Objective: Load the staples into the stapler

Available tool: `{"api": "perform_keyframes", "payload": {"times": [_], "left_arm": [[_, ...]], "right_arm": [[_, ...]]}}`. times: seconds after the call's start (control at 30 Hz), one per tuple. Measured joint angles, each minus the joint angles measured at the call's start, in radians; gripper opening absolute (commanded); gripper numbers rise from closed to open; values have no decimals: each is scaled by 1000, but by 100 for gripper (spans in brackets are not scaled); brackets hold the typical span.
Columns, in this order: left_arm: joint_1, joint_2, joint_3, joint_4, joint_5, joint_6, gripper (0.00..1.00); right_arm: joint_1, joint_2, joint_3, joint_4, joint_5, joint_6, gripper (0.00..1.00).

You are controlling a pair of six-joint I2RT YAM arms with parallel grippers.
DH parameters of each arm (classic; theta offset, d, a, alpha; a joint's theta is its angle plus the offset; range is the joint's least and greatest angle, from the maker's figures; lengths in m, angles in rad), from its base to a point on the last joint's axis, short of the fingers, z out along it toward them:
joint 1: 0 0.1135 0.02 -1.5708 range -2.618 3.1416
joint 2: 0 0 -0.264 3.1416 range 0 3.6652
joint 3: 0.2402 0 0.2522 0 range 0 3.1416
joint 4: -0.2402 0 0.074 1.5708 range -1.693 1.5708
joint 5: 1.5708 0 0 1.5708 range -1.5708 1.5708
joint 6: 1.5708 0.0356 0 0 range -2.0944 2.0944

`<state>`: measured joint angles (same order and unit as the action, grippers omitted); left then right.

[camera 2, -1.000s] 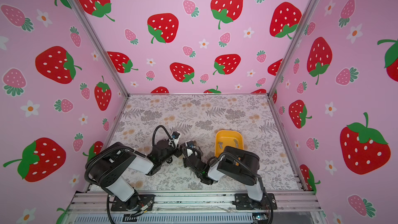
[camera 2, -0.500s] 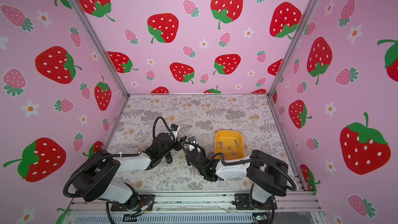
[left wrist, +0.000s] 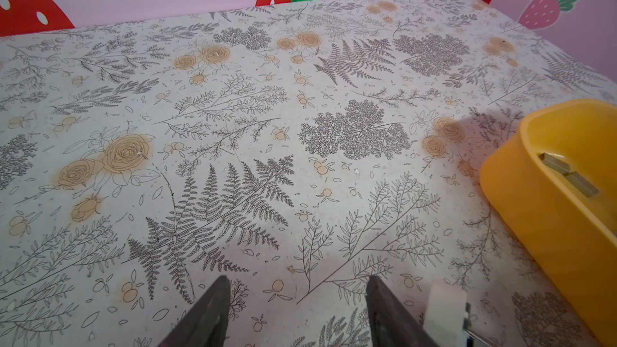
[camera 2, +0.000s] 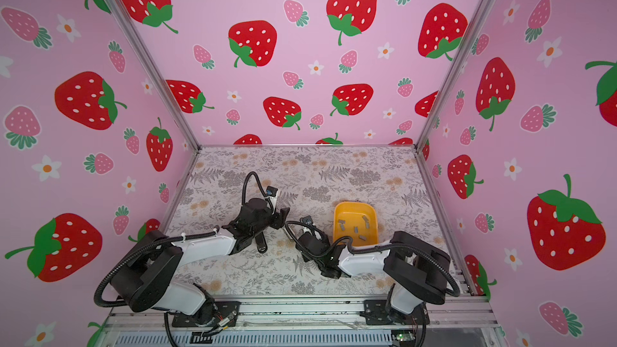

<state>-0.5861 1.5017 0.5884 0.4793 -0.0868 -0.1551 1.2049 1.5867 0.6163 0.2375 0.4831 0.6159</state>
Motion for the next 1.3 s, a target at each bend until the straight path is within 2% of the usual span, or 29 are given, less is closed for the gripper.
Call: {"api": "perform_keyframes", "payload": {"times": [0.17,0.43,0.57,1.13,1.3], "left_arm": [[10,29,13,-36,2,-8,66],[17,76,58,-61,14,-9,66],[17,100,66,-64,39,-7,66],[12,215,101,-26,181,25,67],[-14,213,78,49,245,55,67]], "right_arm": [[-32,34,1,-22,-22,0,58],[-49,94,49,-7,-66,-15,40],[-49,113,66,4,-82,-30,34],[-49,121,69,25,-107,-53,30],[-49,122,67,35,-110,-60,31]]}}
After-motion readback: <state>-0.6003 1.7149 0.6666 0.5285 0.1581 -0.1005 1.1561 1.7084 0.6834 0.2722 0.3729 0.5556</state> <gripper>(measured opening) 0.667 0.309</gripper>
